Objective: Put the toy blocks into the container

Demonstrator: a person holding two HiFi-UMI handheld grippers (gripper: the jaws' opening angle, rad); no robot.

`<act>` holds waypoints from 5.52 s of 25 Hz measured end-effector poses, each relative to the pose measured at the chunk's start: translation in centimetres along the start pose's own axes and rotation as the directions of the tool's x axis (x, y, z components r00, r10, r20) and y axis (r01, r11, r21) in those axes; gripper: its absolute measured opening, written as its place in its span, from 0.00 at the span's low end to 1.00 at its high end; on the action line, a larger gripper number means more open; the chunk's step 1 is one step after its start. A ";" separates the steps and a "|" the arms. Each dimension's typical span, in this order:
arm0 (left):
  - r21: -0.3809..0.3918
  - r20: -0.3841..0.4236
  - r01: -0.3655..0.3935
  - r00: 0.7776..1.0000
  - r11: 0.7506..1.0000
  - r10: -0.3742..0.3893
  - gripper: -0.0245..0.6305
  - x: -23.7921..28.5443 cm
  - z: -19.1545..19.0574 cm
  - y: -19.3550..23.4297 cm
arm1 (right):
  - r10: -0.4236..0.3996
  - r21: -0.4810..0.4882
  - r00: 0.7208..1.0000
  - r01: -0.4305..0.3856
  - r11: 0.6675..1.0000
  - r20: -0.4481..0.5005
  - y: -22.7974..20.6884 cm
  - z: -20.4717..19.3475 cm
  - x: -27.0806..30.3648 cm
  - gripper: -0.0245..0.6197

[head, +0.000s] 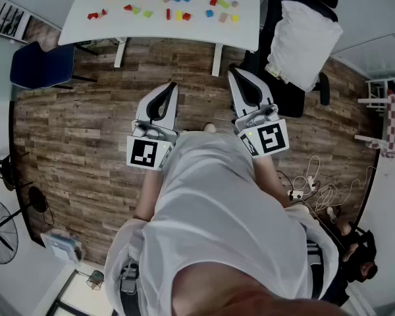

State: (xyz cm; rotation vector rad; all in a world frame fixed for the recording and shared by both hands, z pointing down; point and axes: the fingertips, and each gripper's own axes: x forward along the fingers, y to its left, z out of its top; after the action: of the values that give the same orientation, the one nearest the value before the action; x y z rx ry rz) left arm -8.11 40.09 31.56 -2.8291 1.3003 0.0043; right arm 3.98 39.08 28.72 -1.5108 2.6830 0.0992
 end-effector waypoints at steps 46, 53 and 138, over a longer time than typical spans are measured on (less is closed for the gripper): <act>-0.084 -0.014 -0.002 1.000 0.996 0.000 0.04 26.7 -4.5 25.4 | -0.065 0.026 0.955 0.075 0.997 -0.291 -24.3 -11.3 28.8 0.04; -0.137 -0.059 -0.011 0.998 0.990 0.003 0.04 30.5 -6.2 28.2 | -0.127 -0.074 0.890 0.105 0.992 -0.438 -33.1 -17.3 35.7 0.05; -0.102 -0.218 -0.059 0.975 0.993 0.035 0.04 34.3 -8.7 26.7 | -0.076 -0.167 0.793 -0.032 0.985 -0.604 -50.6 -32.9 43.6 0.04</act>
State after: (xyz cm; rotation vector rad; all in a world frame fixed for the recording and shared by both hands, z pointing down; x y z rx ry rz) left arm -6.09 -3.58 39.15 -2.9575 1.4495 -0.2472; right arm 23.98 -27.02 56.47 -1.8953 3.2110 -0.2098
